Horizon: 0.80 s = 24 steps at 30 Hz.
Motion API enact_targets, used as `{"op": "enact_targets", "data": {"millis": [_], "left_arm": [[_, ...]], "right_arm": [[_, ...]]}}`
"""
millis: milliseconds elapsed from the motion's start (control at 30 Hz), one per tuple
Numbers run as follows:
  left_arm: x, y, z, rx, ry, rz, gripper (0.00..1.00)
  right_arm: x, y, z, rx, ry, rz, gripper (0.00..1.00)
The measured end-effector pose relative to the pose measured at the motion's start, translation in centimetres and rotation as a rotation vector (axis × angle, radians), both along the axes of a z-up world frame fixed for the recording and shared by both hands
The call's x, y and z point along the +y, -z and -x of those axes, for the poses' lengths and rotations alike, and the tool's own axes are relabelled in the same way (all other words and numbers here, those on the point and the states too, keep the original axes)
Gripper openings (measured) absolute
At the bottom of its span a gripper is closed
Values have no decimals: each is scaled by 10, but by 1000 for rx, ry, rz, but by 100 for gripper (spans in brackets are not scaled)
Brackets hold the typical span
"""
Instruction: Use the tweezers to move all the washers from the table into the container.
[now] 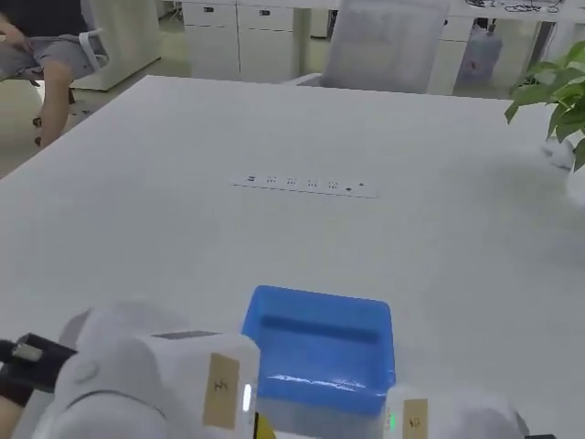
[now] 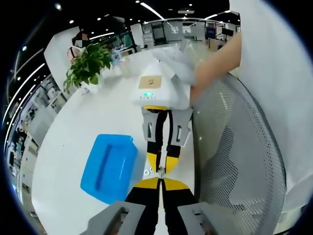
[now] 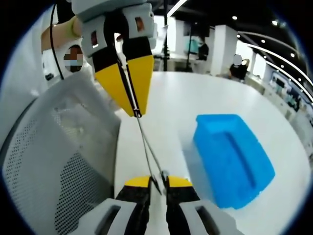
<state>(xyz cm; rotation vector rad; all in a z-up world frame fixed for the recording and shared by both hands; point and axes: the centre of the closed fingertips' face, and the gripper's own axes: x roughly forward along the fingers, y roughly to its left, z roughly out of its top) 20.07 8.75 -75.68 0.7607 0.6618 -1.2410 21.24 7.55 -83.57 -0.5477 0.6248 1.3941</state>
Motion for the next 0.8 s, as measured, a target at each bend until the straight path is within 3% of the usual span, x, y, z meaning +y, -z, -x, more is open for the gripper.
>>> {"op": "enact_targets", "data": {"millis": [267, 433, 567, 700, 767, 800], "left_arm": [[-11, -6, -10, -1, 20, 4, 0], [-17, -4, -12, 46, 23, 1, 0], [-24, -4, -13, 84, 31, 13, 0], [-28, -4, -17, 119, 33, 12, 0], [-30, -4, -17, 137, 38, 19, 0], [-31, -3, -19, 129, 34, 26, 0]], "right_arm": [[2, -2, -4, 19, 34, -29, 7], [0, 2, -5, 52, 74, -31, 7], [3, -13, -3, 76, 81, -82, 12], [3, -26, -1, 56, 75, -83, 12], [-1, -23, -7, 27, 96, -54, 6], [0, -21, -6, 40, 95, -53, 4]]}}
